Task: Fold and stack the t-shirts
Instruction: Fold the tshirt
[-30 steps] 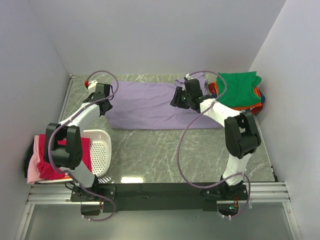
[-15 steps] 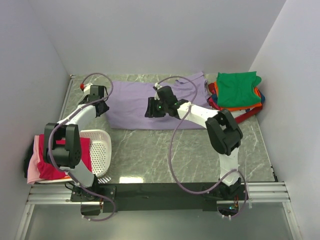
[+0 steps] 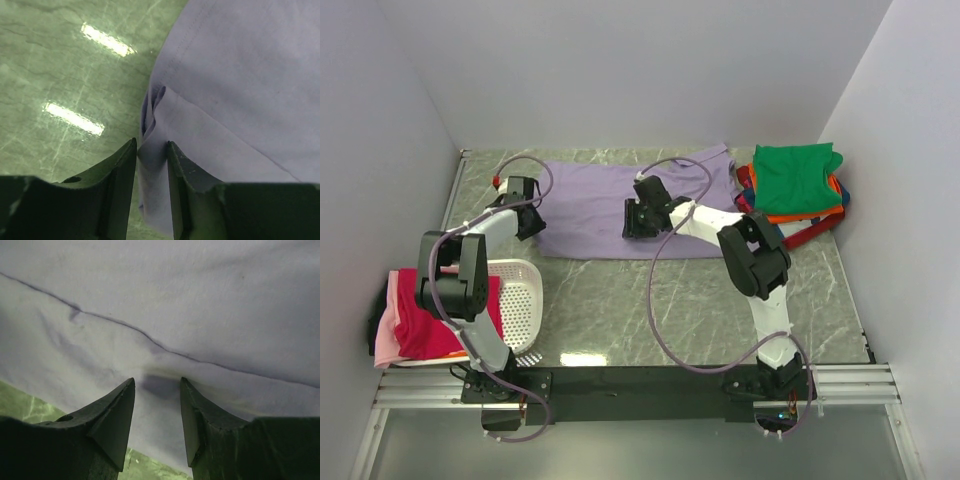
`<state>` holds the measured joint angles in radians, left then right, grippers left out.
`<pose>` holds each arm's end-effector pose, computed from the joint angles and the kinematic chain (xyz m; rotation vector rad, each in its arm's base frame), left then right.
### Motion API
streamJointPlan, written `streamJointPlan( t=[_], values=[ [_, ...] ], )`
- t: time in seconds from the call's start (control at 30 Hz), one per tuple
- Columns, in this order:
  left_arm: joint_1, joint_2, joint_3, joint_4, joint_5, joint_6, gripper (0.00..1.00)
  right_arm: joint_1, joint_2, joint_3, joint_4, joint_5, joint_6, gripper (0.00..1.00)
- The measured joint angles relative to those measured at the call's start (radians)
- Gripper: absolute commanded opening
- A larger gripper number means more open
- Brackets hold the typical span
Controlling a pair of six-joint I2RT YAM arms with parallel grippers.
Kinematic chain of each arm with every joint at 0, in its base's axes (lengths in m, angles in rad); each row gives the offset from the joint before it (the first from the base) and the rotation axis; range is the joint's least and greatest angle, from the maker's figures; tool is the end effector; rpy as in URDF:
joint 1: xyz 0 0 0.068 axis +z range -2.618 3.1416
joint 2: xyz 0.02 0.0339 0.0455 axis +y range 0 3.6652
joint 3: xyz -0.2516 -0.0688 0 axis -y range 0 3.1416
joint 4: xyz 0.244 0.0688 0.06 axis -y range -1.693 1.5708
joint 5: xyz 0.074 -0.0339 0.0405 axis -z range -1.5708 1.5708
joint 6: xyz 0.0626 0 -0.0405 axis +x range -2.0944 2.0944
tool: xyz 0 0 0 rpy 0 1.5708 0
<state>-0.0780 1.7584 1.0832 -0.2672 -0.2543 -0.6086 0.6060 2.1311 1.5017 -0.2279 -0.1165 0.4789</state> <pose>0.3741 -0.0134 0.1461 -0.7461 2.3550 0.0271 0.3866 0.2768 0.1285 -0.2147 2.5118 0.6108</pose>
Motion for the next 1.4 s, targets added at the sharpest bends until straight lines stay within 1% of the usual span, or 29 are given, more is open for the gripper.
streamJointPlan(
  t=[0.27,0.43,0.53,0.67,0.93,1.1,1.3,1.4],
  values=[
    [-0.001,0.008,0.0,0.021,0.079,0.018,0.34,-0.04,0.0,-0.006,-0.002,-0.003,0.031,0.49],
    [-0.025,0.008,0.0,0.031,0.133,0.018,0.34,-0.075,-0.014,-0.035,0.017,-0.004,0.048,0.49],
    [-0.053,0.006,0.0,0.044,0.179,0.014,0.33,-0.09,-0.016,-0.042,0.026,-0.005,0.053,0.49],
    [-0.105,-0.002,0.003,0.044,0.204,0.011,0.33,-0.096,-0.019,-0.049,0.036,-0.005,0.055,0.49],
    [-0.203,-0.002,0.052,0.057,0.267,0.01,0.32,-0.096,-0.019,-0.05,0.037,-0.004,0.055,0.49],
    [-0.225,-0.02,0.046,0.056,0.236,0.014,0.34,-0.096,-0.019,-0.05,0.037,-0.005,0.055,0.49],
    [-0.204,-0.136,0.003,0.034,0.068,0.016,0.35,-0.096,-0.019,-0.05,0.038,-0.005,0.055,0.48],
    [-0.18,-0.146,-0.007,0.028,0.001,0.009,0.35,-0.097,-0.019,-0.05,0.038,-0.005,0.054,0.47]
  ],
)
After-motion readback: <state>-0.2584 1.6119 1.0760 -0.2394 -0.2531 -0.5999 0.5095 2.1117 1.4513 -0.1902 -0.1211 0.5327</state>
